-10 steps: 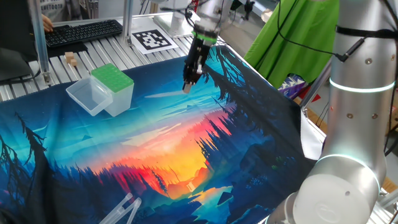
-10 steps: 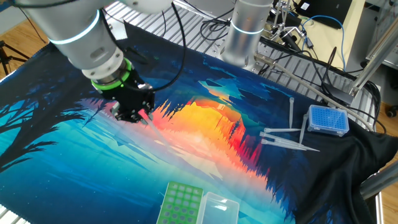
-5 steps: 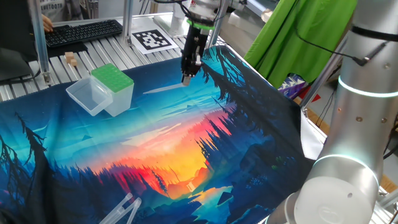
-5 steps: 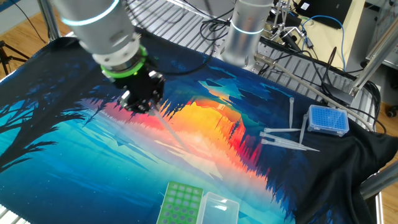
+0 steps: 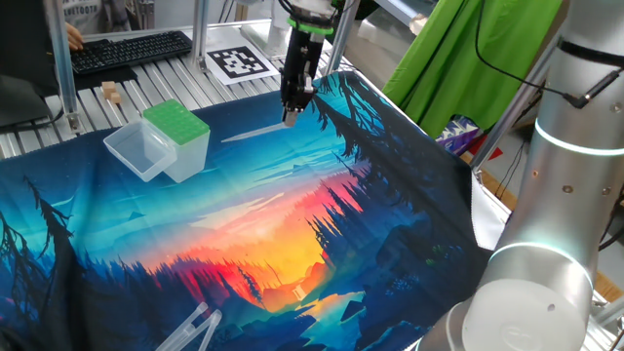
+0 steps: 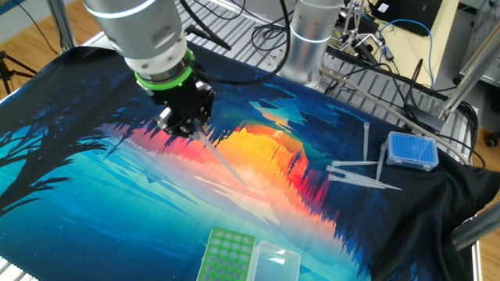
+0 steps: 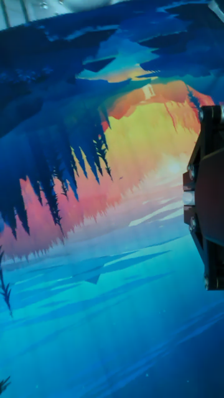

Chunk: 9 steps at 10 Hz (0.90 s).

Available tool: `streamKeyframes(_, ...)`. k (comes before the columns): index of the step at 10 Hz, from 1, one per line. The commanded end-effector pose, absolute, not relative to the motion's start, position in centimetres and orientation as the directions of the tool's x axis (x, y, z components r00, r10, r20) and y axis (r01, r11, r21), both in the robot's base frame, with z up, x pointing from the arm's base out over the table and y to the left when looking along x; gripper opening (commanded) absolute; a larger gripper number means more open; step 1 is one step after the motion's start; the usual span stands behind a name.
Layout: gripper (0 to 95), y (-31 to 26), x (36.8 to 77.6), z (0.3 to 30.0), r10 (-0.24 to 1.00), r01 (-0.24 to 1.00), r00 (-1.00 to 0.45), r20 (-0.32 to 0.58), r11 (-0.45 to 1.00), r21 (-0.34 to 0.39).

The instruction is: Insert a large pipette tip into the holder for large pipette tips

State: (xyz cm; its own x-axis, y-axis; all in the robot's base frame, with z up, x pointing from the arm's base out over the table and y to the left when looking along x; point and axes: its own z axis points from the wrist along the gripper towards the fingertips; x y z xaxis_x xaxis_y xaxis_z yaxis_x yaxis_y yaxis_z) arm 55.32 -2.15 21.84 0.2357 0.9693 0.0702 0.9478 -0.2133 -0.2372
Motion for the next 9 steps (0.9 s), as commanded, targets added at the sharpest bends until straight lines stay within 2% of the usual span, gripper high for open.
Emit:
streamKeyframes(1, 0.0, -1.8, 55.3, 22.3, 0.99, 0.971, 0.138, -0.024, -0.14, -0.192)
streamKeyframes(5, 0.0, -1.2, 56.2, 23.1, 0.99, 0.972, 0.13, -0.056, -0.139, -0.19)
streamKeyframes(9, 0.0, 0.4, 57.4, 23.7, 0.986, 0.975, 0.104, -0.129, -0.127, -0.181)
